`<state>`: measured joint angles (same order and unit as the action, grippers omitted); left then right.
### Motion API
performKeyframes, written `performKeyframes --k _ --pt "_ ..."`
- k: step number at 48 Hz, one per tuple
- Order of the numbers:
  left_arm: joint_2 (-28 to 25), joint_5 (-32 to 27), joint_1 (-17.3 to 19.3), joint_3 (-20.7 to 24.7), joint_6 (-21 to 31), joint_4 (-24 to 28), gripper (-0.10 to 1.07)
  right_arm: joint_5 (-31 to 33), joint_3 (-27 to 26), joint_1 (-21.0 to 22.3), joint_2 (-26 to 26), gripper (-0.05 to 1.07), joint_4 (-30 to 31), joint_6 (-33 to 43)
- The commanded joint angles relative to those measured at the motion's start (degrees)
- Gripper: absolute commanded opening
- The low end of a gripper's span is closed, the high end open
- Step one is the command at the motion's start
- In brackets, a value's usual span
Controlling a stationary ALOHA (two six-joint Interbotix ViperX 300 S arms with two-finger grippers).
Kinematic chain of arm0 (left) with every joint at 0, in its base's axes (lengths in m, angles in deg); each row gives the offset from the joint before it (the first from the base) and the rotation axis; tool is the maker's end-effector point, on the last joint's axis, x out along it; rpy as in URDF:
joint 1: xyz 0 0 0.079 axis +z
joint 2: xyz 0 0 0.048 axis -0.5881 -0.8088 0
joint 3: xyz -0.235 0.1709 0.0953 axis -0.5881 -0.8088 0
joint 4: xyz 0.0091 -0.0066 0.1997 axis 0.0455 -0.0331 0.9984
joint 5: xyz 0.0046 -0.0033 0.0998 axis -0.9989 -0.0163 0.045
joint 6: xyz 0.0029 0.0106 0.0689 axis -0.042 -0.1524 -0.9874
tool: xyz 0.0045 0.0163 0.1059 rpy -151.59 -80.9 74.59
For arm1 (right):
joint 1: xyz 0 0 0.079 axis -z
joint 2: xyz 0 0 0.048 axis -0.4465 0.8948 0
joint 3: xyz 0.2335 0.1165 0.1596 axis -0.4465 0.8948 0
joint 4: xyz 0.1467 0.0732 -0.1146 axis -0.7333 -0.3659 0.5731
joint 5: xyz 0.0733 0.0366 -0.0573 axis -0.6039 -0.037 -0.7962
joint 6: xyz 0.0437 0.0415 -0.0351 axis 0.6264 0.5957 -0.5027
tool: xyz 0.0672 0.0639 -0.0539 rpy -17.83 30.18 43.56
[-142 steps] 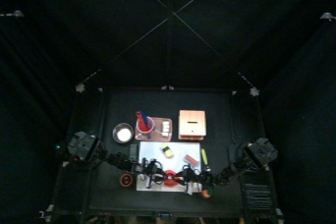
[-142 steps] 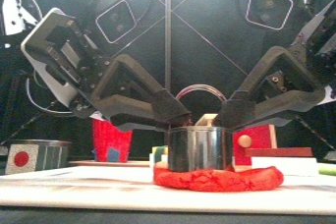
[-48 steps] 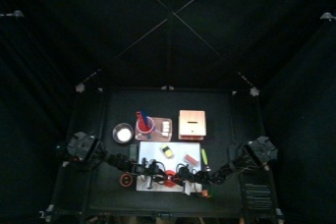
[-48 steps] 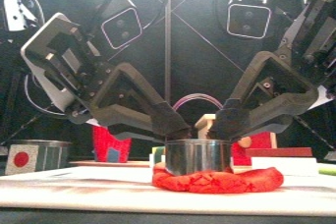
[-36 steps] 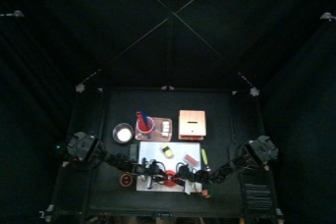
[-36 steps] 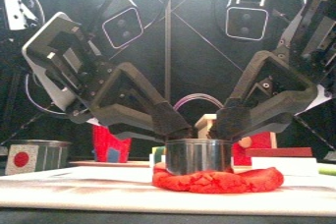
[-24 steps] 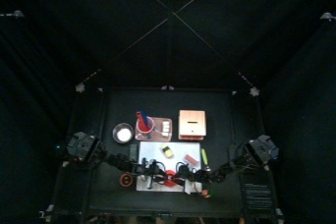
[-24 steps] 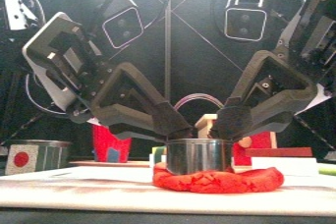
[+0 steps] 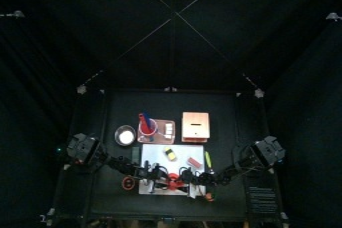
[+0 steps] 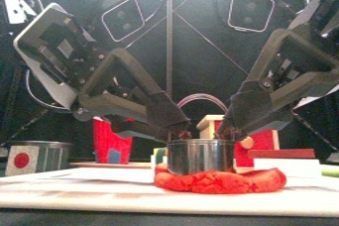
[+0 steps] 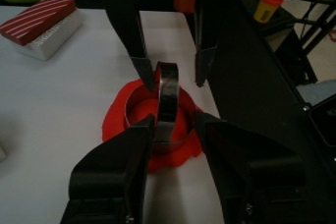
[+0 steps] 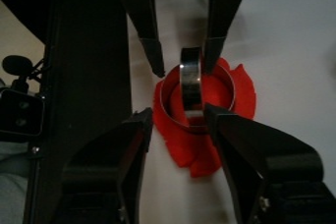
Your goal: Press down on cookie cutter
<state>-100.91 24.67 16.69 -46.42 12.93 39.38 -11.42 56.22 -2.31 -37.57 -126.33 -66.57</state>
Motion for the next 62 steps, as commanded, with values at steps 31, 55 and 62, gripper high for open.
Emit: performKeyframes --k 31,55,62 --pt "8.35 -0.62 0.79 -4.22 -10.28 -1.67 0.78 0.62 -0.79 6.59 -4.83 0.93 4.31 0.09" --pt "3.69 -0.79 0.79 -2.20 -10.28 -4.48 0.44 3.43 -3.25 7.21 -4.48 0.92 4.13 0.26" --pt "3.52 -1.41 0.70 -2.11 -10.28 -4.75 0.44 3.78 -3.16 7.29 -3.96 0.92 3.87 0.35"
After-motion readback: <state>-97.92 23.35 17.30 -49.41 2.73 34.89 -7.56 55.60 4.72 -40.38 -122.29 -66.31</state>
